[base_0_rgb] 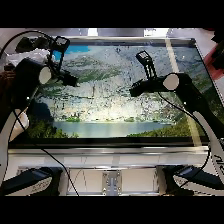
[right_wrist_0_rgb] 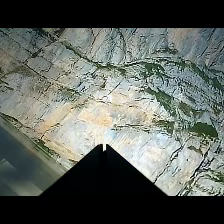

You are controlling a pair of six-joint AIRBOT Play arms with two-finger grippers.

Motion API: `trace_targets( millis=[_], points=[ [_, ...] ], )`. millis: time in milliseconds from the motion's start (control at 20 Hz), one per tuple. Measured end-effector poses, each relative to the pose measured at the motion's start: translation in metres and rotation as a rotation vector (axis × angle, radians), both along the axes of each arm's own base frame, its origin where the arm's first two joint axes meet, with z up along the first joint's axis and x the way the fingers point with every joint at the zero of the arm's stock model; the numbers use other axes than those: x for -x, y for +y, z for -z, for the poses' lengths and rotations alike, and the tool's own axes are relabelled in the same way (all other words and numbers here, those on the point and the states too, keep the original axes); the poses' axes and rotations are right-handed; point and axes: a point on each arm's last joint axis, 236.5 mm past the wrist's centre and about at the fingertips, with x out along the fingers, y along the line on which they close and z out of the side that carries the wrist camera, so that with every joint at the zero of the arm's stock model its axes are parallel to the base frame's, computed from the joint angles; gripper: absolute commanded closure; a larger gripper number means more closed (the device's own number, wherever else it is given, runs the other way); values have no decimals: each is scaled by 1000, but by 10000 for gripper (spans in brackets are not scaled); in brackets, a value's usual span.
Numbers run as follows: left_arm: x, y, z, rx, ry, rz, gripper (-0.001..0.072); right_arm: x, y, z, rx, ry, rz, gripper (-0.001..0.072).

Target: Fold the shirts.

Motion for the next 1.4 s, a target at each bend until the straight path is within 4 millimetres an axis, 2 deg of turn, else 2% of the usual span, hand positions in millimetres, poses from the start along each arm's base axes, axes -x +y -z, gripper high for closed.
trace_targets(
  millis=[100, 150, 200, 250, 300, 350, 450, 500, 600, 750, 900, 1000, 1050, 1100, 1150, 1200, 1350, 1400],
  points=[
    [-18, 30, -8, -73, -66, -57, 155, 1, 0, 1, -2, 8, 5, 520],
    [-25, 58, -6, -118, -73, -113, 155, 1, 0, 1, -7, 13, 11, 483],
    [-30, 90, -1, -154, -61, -179, 154, 2, 0, 1, -10, 21, 16, 481],
    [-31, 131, 11, -185, -22, -267, 133, 2, 0, 2, -14, 28, 23, 434],
    [-28, 171, 24, -201, 23, -357, 31, 2, 0, 2, -19, 33, 30, 342],
    [-20, 214, 39, -200, 76, -457, 5, 3, 0, 2, -24, 41, 38, 267],
    [6, 285, 74, -137, 191, -639, 5, 3, 0, 2, -36, 54, 56, 259],
    [24, 314, 92, -92, 253, -717, 4, 4, 0, 2, -42, 61, 64, 259],
    [57, 351, 124, 2, 366, -825, 4, 4, 0, 2, -52, 70, 79, 259],
    [90, 386, 157, 77, 469, -914, 4, 4, 0, 2, -65, 81, 96, 260],
    [108, 397, 184, 114, 551, -942, 4, 3, 1, 2, -74, 87, 108, 260],
    [113, 401, 195, 118, 578, -948, 8, 3, 1, 1, -81, 92, 117, 260],
    [115, 404, 197, 111, 583, -951, 41, 3, 1, 1, -83, 93, 120, 261],
    [116, 409, 198, 95, 577, -954, 217, 3, 1, 1, -86, 93, 123, 268],
    [115, 414, 199, 83, 571, -954, 592, 3, 1, 1, -87, 94, 125, 268],
    [114, 416, 200, 78, 562, -953, 696, 2, 1, 1, -89, 94, 127, 268],
    [106, 412, 203, 111, 544, -928, 694, 0, 2, -1, -98, 83, 133, 273],
    [101, 403, 205, 154, 544, -912, 695, -2, 2, -2, -101, 76, 137, 311]
  ],
)
